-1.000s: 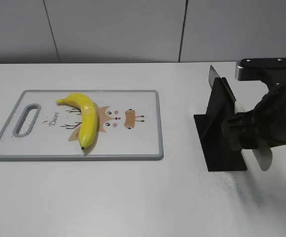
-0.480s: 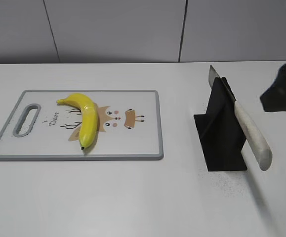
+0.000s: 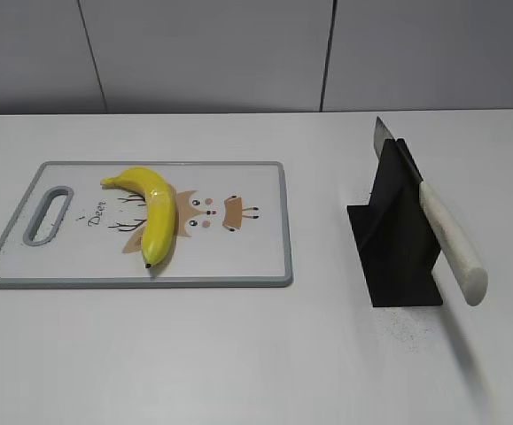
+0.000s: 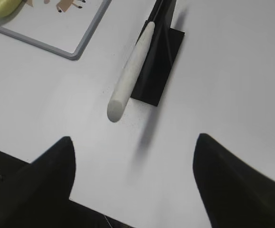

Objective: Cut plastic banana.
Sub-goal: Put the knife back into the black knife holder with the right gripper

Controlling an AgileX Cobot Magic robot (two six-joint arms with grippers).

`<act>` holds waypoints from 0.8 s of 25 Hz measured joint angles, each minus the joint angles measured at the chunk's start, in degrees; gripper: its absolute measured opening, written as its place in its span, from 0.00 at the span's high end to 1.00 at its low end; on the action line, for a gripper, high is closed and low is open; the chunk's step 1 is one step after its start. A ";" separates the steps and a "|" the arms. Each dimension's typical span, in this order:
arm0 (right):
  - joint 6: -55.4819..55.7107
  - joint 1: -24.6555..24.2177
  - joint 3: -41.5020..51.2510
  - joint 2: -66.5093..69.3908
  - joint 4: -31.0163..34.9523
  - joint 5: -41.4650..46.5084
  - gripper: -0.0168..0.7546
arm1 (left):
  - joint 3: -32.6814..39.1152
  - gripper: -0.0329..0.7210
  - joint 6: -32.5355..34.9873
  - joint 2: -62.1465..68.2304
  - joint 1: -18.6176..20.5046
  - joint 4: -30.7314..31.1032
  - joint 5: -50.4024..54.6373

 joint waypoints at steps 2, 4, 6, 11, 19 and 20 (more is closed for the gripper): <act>-0.05 0.00 3.40 -5.27 0.00 0.15 0.22 | 0.00 0.10 0.00 0.00 0.00 0.00 0.00; -0.23 0.00 6.32 -9.97 0.05 0.43 0.22 | 0.00 0.11 0.00 0.00 0.00 0.00 0.00; -1.04 0.00 9.01 -14.69 0.27 1.30 0.22 | 0.00 0.12 0.00 0.00 0.00 0.00 0.00; -4.79 0.00 12.93 -23.72 3.10 4.72 0.23 | 0.00 0.15 0.00 0.00 0.00 0.00 0.00; -8.13 0.00 15.37 -32.71 6.42 2.95 0.29 | 0.00 0.17 0.00 0.00 0.00 0.00 -0.04; -8.18 0.00 15.37 -33.29 6.54 2.78 0.30 | 0.00 0.17 0.00 0.00 0.00 0.00 -0.04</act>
